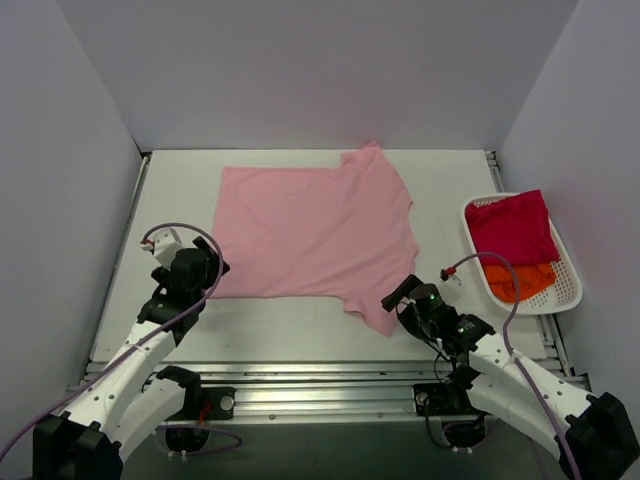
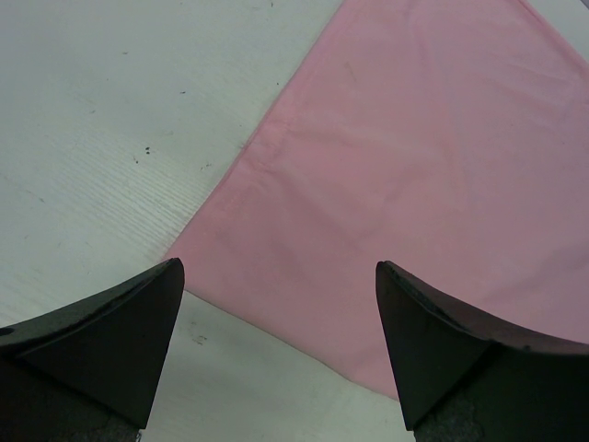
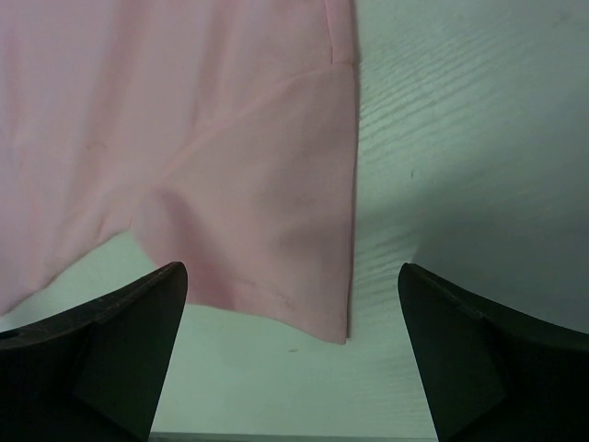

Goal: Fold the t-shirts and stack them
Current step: Flatten the tshirt out

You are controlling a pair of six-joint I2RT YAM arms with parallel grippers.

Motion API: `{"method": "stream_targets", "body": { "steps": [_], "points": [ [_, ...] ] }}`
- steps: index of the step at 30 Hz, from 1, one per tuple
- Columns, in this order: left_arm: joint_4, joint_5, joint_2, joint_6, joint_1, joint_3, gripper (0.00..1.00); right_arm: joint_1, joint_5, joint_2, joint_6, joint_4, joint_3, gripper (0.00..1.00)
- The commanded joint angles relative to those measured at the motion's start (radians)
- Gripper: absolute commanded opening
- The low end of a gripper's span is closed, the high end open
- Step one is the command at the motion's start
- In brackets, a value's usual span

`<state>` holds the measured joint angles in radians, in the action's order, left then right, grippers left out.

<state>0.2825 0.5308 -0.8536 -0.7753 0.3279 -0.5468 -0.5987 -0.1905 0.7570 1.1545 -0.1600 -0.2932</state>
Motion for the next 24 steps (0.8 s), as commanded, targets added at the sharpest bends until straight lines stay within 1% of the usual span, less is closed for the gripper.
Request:
{"method": "stream_targets", "body": {
  "steps": [1, 3, 4, 7, 11, 13, 14, 15, 16, 17, 18, 20, 21, 24],
  "points": [
    [-0.003, 0.012, -0.009, -0.009, 0.005, 0.005, 0.94, -0.065, 0.028, 0.067, 0.062, 0.068, 0.041, 0.94],
    [-0.005, 0.012, -0.007, -0.009, 0.005, 0.005, 0.94, -0.108, 0.025, 0.115, 0.114, 0.120, 0.064, 0.94],
    [-0.003, 0.014, -0.004, -0.009, 0.005, 0.005, 0.94, -0.157, 0.010, 0.131, 0.132, 0.134, 0.069, 0.94],
    [-0.011, 0.018, 0.004, -0.007, 0.005, 0.010, 0.94, -0.232, -0.020, 0.188, 0.185, 0.151, 0.065, 0.94],
    [-0.017, 0.018, -0.002, -0.001, 0.007, 0.008, 0.94, -0.253, -0.050, 0.228, 0.198, 0.181, 0.052, 0.92],
    [-0.016, 0.017, -0.004, 0.001, 0.005, 0.005, 0.94, -0.254, -0.055, 0.228, 0.197, 0.186, 0.048, 0.87],
    [-0.011, 0.015, -0.002, 0.002, 0.007, 0.004, 0.94, -0.254, -0.058, 0.225, 0.197, 0.183, 0.046, 0.83],
    [-0.009, 0.015, 0.001, 0.002, 0.005, 0.004, 0.94, -0.256, -0.067, 0.219, 0.195, 0.172, 0.045, 0.67],
    [-0.008, 0.014, 0.002, 0.001, 0.007, 0.005, 0.94, -0.256, -0.075, 0.212, 0.191, 0.165, 0.039, 0.56],
    [-0.005, 0.014, 0.011, 0.001, 0.007, 0.005, 0.94, -0.256, -0.079, 0.206, 0.188, 0.165, 0.035, 0.43],
    [-0.005, 0.015, 0.014, 0.002, 0.005, 0.007, 0.94, -0.256, -0.092, 0.191, 0.186, 0.130, 0.035, 0.24],
    [-0.005, 0.018, 0.019, -0.004, 0.007, 0.013, 0.94, -0.254, -0.099, 0.168, 0.182, 0.102, 0.034, 0.09],
    [-0.008, 0.021, 0.018, -0.007, 0.007, 0.015, 0.94, -0.254, -0.108, 0.160, 0.183, 0.093, 0.034, 0.00],
    [-0.016, 0.020, -0.012, -0.025, 0.007, 0.013, 0.94, -0.254, -0.128, 0.133, 0.172, 0.063, 0.031, 0.00]
  ]
}}
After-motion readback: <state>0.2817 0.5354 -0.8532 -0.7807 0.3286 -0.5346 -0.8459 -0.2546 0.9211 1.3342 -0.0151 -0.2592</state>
